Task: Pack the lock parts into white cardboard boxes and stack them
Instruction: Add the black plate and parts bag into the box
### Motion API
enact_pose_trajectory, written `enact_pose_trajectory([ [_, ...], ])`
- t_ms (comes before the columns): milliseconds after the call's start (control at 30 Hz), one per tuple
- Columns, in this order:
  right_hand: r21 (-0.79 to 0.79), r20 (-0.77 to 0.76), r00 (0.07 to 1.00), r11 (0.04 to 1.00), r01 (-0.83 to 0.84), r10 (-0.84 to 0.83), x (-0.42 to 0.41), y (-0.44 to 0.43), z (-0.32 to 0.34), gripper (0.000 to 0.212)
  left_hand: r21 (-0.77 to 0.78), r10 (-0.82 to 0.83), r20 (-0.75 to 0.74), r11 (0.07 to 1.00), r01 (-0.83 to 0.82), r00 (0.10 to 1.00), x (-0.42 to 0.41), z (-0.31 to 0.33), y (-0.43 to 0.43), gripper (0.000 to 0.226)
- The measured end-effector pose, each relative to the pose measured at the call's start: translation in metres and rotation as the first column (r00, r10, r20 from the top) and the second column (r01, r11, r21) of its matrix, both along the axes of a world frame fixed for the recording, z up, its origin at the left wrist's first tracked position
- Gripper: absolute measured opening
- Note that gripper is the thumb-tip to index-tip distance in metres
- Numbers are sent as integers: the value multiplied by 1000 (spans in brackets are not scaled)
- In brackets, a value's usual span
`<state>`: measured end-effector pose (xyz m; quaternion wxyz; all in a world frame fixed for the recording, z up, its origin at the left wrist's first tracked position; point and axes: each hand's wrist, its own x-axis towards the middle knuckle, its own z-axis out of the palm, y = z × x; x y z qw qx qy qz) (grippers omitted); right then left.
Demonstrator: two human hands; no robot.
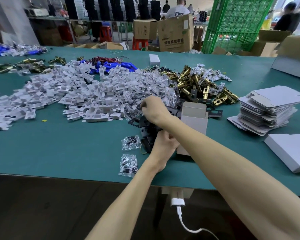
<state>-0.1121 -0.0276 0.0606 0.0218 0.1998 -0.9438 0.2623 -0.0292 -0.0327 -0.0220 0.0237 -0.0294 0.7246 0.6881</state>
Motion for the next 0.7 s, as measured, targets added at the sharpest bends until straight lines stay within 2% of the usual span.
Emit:
enact_pose_trajectory([
  [67, -134, -8, 1000, 991, 24, -26, 4, 14, 6, 23, 13, -10, -23, 1000, 10, 1000, -1, 3, 1, 20],
  [133, -260, -12, 999, 965, 28, -32, 10, 30, 15, 18, 98, -31, -22, 995, 33, 999, 1, 6, 2, 23],
  [200, -352, -28, 999, 936, 24, -37, 16, 50, 26, 27, 163, -58, -33, 985, 63, 998, 4, 6, 1, 25],
  [267, -330, -124, 991, 944, -2, -42, 22, 71, 39, 43, 206, -73, -75, 975, 87, 995, 6, 7, 0, 30],
  [300, -290, -191, 981, 957, -13, -44, 25, 81, 46, 43, 228, -72, -95, 969, 92, 993, 7, 7, 0, 34],
  [367, -246, -268, 962, 969, -20, -48, 29, 103, 57, 32, 256, -61, -115, 962, 89, 991, 9, 8, 0, 40],
  [467, -202, -233, 968, 978, 42, -89, 32, 135, 63, 20, 280, -69, -123, 955, 101, 990, 10, 10, 1, 51],
  [600, -118, -162, 981, 989, 88, -107, 37, 164, 52, 16, 293, -79, -147, 948, 120, 986, 10, 10, 1, 62],
  [700, -120, -141, 985, 989, 86, -103, 41, 173, 40, 11, 284, -87, -161, 950, 131, 983, 8, 8, 1, 69],
])
